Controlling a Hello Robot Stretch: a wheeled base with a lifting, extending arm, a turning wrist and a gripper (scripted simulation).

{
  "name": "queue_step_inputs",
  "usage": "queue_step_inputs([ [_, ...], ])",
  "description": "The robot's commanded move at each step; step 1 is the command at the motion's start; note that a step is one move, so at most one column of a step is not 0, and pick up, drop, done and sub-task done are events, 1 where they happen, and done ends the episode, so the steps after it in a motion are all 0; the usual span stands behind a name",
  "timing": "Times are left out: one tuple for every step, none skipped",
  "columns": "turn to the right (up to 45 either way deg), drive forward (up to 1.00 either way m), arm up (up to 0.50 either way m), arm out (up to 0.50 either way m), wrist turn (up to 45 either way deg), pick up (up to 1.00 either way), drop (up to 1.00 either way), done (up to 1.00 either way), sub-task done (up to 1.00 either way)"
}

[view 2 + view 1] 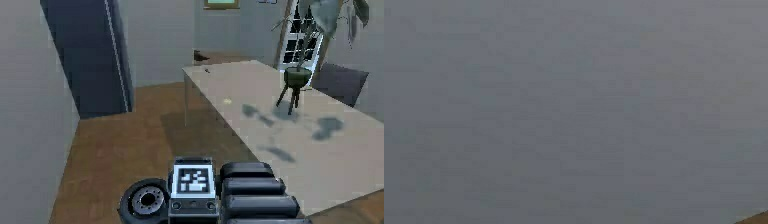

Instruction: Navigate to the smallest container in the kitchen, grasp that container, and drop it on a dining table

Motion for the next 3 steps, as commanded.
queue_step_inputs([
  [45.0, 0.00, 0.00, 0.00, 0.0, 0.00, 0.00, 0.00, 0.00],
  [33.0, 0.00, 0.00, 0.00, 0.0, 0.00, 0.00, 0.00, 0.00],
  [0.0, 1.00, 0.00, 0.00, 0.0, 0.00, 0.00, 0.00, 0.00],
])
